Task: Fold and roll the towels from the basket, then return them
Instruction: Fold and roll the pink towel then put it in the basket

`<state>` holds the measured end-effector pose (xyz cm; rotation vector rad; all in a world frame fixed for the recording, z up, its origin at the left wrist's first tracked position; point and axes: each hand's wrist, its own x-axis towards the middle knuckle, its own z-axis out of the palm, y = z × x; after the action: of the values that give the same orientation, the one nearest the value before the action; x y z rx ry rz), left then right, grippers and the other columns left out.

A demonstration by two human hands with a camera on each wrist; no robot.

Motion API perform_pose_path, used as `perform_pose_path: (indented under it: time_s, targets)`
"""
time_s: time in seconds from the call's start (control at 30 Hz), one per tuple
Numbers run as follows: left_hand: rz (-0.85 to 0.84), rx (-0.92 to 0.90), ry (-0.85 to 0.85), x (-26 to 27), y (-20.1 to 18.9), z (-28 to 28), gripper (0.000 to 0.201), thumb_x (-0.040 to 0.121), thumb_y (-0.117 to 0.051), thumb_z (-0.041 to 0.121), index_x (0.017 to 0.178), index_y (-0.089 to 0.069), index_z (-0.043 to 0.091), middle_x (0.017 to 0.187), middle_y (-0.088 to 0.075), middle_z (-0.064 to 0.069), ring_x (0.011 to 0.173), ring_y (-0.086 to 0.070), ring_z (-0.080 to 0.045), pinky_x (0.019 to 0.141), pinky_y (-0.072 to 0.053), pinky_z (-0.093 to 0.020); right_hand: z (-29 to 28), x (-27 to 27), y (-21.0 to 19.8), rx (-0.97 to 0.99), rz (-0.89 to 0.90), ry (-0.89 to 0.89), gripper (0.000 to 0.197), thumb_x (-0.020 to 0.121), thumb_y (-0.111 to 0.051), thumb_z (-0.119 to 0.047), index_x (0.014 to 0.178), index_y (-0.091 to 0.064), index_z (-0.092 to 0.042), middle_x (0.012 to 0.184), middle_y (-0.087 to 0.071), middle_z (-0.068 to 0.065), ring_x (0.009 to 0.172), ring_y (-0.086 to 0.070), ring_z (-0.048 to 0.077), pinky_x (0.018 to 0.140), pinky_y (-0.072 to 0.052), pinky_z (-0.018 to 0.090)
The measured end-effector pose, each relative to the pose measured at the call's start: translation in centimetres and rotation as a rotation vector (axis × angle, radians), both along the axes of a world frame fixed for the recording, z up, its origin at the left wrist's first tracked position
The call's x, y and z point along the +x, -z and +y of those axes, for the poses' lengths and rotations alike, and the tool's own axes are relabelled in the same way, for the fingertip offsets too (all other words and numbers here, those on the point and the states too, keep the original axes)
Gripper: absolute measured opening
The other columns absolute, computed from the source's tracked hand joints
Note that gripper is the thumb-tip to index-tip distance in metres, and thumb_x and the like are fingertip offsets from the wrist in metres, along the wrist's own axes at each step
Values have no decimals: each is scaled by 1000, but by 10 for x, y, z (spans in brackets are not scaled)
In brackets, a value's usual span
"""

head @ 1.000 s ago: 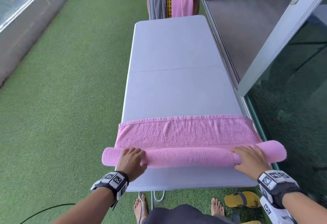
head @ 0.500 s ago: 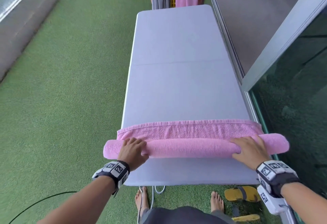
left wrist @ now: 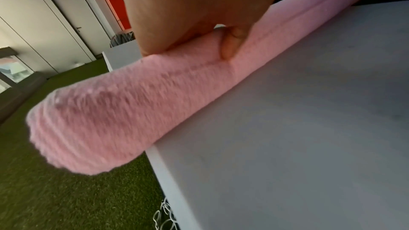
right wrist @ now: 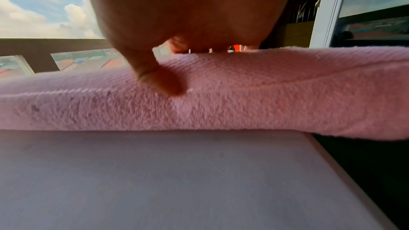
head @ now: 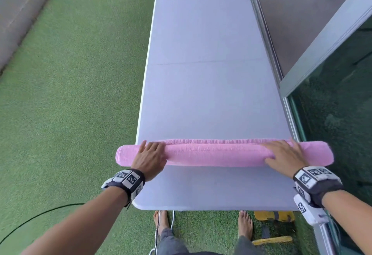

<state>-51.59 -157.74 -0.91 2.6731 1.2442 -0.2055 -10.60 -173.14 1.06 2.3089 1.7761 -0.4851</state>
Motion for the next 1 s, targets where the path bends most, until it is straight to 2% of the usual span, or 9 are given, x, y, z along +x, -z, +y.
perform_pose_path:
  time_s: [0.07,0.17,0.23,0.33,0.43,0.57,0.67,0.77,1.0]
  targets:
    - [-34,-4,-58,1,-1,12,70,90,-12,45,149,-25,10,152,-33,-7,140,-31,-26,119,-10,-48,12,8,-3,51,20,48,54,94,-40,-39,147,-30,-33,153,-31,-12,139,-29,9,117,-7,49]
    - [14,-47,-78,-2,-1,24,74,93,-12,59,153,-13,15,156,-14,1,146,-12,-21,119,0,-43,19,20,-2,4,46,65,67,92,-35,-64,151,-16,-36,158,-18,-13,145,-16,10,116,-1,49]
    - [91,-51,-34,-9,0,29,69,97,-30,52,153,-13,15,158,-17,-3,146,-14,-23,119,-1,-42,17,26,0,-82,26,35,72,89,-40,-66,150,-11,-40,158,-17,-13,145,-15,10,116,-3,51]
    - [88,-31,-43,-15,-1,31,61,96,-48,36,148,-28,12,148,-39,-8,138,-33,-27,118,-15,-44,11,31,4,-91,-13,50,71,87,-49,-61,147,-20,-40,151,-34,-12,139,-30,11,114,-15,52]
    - [73,-48,-146,-6,-1,17,52,93,-54,33,138,-41,10,131,-55,-8,121,-50,-27,108,-32,-43,3,14,6,-53,-18,124,70,85,-48,-64,145,-32,-31,141,-49,-5,125,-48,19,105,-33,43]
    - [25,-141,-395,25,-8,-40,35,97,-47,33,121,-47,8,113,-60,-9,98,-56,-26,87,-44,-37,-19,-40,3,-36,135,294,60,88,-46,-62,130,-48,-20,123,-60,9,104,-60,29,87,-49,39]
    - [1,-280,-513,58,-18,-83,28,98,-43,32,105,-51,6,103,-60,-11,84,-54,-26,71,-41,-34,-33,-89,2,-91,176,346,55,89,-45,-61,113,-56,-14,113,-63,14,96,-62,31,82,-49,38]
    - [-8,-444,-560,89,-21,-109,29,97,-42,35,93,-53,8,100,-64,-13,80,-58,-27,69,-45,-33,-35,-135,0,-123,248,398,58,90,-47,-58,110,-59,-5,113,-63,21,100,-61,35,83,-46,38]
    - [-126,-666,-674,110,-26,-133,47,94,-51,44,108,-57,-1,112,-62,-20,101,-59,-35,75,-42,-32,-25,-168,-7,-77,473,548,49,91,-54,-37,118,-52,3,121,-57,30,112,-55,42,86,-43,39]
